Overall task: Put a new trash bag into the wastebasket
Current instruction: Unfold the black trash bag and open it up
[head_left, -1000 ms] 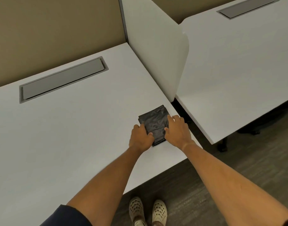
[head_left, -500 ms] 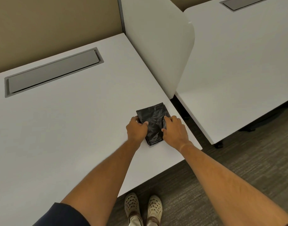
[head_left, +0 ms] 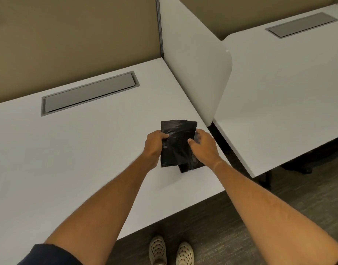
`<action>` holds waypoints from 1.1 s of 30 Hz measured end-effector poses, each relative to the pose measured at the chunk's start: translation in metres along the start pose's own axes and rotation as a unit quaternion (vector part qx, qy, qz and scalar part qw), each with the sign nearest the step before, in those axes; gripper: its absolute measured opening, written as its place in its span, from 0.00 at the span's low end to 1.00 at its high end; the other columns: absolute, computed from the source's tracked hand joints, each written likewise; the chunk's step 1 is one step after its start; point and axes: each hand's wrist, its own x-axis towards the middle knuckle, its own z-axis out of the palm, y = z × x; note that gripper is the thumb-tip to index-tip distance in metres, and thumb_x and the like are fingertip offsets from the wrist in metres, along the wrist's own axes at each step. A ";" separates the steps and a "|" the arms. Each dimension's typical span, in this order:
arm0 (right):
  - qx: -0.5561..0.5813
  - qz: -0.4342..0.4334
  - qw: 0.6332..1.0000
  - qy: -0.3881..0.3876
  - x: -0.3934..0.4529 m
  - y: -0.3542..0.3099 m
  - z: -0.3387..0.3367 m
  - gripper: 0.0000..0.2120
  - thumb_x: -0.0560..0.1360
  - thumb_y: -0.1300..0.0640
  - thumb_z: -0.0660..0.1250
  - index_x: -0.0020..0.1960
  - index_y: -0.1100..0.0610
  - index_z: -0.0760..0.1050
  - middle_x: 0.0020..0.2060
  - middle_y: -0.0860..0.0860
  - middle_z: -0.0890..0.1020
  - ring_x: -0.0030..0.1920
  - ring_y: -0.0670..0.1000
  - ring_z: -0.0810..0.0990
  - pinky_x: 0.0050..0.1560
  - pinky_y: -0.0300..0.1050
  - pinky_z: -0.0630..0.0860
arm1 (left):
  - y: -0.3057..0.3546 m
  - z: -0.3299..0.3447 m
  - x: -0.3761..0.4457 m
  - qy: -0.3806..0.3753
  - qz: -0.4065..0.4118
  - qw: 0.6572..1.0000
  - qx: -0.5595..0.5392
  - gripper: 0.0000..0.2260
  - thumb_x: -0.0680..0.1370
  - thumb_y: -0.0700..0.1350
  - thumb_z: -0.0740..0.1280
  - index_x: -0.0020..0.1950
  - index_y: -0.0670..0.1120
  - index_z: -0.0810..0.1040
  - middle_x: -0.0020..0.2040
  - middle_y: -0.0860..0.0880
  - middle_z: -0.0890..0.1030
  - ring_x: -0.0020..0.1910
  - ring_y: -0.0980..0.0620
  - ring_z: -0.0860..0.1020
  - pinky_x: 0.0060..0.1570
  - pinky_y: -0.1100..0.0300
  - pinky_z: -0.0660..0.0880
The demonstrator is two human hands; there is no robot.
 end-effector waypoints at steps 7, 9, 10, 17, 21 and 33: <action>0.218 0.082 0.952 -0.196 -0.019 -0.061 0.019 0.18 0.78 0.52 0.65 0.64 0.60 0.72 0.62 0.58 0.79 0.61 0.59 0.77 0.64 0.60 0.73 | 0.032 -0.061 -0.046 0.036 -0.023 0.991 -0.128 0.13 0.71 0.44 0.61 0.50 0.42 0.80 0.46 0.40 0.84 0.45 0.39 0.81 0.51 0.44 0.80; 0.249 0.083 0.939 -0.221 -0.031 -0.077 0.026 0.18 0.75 0.55 0.67 0.62 0.63 0.75 0.59 0.61 0.80 0.60 0.61 0.77 0.64 0.61 0.73 | 0.035 -0.082 -0.058 0.043 -0.023 0.988 -0.149 0.11 0.71 0.44 0.61 0.47 0.43 0.80 0.42 0.41 0.85 0.42 0.40 0.82 0.44 0.49 0.81; 0.260 0.079 0.935 -0.230 -0.036 -0.086 0.029 0.18 0.74 0.57 0.67 0.61 0.65 0.75 0.57 0.63 0.80 0.60 0.61 0.78 0.63 0.60 0.74 | 0.036 -0.093 -0.064 0.047 -0.019 0.986 -0.158 0.11 0.71 0.44 0.61 0.47 0.43 0.80 0.41 0.42 0.85 0.41 0.41 0.82 0.42 0.50 0.81; 0.294 -0.009 0.925 -0.241 -0.074 -0.154 0.060 0.09 0.73 0.64 0.69 0.53 0.62 0.80 0.47 0.60 0.85 0.43 0.56 0.85 0.42 0.46 0.82 | 0.028 -0.172 -0.090 0.156 0.069 0.982 -0.086 0.04 0.78 0.37 0.62 0.51 0.44 0.74 0.55 0.42 0.79 0.54 0.42 0.78 0.49 0.52 0.77; 0.264 -0.065 0.937 -0.219 -0.101 -0.185 0.094 0.06 0.73 0.63 0.70 0.50 0.60 0.80 0.46 0.59 0.84 0.45 0.57 0.84 0.45 0.47 0.83 | 0.016 -0.216 -0.115 0.281 0.104 0.954 0.024 0.17 0.76 0.43 0.69 0.64 0.47 0.70 0.56 0.47 0.74 0.54 0.47 0.74 0.49 0.55 0.72; 0.080 -0.244 0.944 -0.206 -0.241 -0.254 0.221 0.11 0.72 0.48 0.72 0.48 0.55 0.82 0.41 0.48 0.84 0.42 0.44 0.82 0.38 0.32 0.76 | -0.010 -0.345 -0.204 0.179 0.197 0.963 -0.033 0.13 0.76 0.51 0.70 0.47 0.41 0.83 0.44 0.43 0.86 0.46 0.48 0.85 0.48 0.53 0.82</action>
